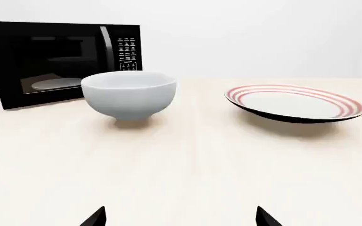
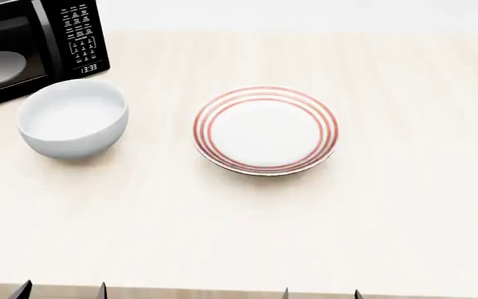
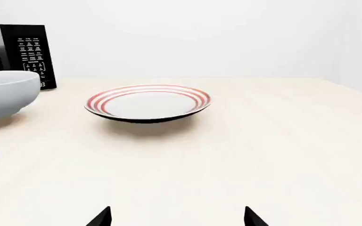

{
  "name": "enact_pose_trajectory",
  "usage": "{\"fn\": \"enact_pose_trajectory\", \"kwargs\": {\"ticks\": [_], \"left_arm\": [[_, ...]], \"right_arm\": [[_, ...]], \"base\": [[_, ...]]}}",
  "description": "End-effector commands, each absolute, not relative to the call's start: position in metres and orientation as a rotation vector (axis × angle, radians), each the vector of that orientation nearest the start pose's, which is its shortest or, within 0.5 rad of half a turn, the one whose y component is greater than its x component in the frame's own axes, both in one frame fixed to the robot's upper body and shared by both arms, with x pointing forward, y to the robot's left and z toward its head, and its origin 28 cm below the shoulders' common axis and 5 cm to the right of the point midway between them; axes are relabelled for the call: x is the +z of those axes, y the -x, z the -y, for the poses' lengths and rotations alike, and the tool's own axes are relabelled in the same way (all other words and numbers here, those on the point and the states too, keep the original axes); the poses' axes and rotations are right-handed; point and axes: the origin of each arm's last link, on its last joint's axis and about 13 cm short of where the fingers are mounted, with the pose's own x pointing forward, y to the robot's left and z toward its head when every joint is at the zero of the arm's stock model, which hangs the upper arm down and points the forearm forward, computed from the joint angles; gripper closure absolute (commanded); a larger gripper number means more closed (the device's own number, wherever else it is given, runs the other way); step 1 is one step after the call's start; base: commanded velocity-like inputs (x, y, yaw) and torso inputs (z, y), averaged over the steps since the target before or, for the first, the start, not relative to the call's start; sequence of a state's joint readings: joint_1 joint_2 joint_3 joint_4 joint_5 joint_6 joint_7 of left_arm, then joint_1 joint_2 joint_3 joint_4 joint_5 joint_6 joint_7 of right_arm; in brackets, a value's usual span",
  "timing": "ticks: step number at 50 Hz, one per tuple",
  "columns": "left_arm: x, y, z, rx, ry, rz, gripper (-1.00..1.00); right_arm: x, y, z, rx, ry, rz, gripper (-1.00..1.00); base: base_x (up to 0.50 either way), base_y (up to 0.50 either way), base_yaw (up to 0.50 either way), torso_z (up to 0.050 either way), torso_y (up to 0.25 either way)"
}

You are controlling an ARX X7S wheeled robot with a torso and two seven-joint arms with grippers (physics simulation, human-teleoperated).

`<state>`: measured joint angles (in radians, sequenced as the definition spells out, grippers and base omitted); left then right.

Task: Pick up the white bowl and put it on the plate.

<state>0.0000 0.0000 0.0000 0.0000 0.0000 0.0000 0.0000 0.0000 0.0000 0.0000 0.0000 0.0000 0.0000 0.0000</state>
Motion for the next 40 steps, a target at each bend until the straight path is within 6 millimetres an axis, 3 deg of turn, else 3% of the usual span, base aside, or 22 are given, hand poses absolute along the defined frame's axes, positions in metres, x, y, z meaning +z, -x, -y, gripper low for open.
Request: {"fn": "enact_pose_trajectory", "kwargs": {"ticks": [1,24,32,40], "left_arm": [[0.013,-0.211,-0.206,0.001,0.008,-0.004,-1.00],[0.015,-0.206,-0.208,-0.025,0.019,-0.014,-1.00],[0.049,-0.195,-0.210,-0.015,-0.012,0.088,-1.00],[0.067,-0.185,-0.211,-0.012,-0.060,0.171,-1.00]], "right_arm": [[0.013,-0.211,0.097,-0.007,0.003,-0.006,-1.00],[0.020,-0.206,0.097,-0.032,-0.029,0.010,-1.00],[0.048,-0.191,0.094,-0.021,-0.006,0.078,-1.00],[0.067,-0.186,0.095,-0.018,-0.004,0.139,-1.00]], "base": [[0.00,0.00,0.00,0.000,0.000],[0.00,0.00,0.00,0.000,0.000],[0.00,0.00,0.00,0.000,0.000],[0.00,0.00,0.00,0.000,0.000]]}}
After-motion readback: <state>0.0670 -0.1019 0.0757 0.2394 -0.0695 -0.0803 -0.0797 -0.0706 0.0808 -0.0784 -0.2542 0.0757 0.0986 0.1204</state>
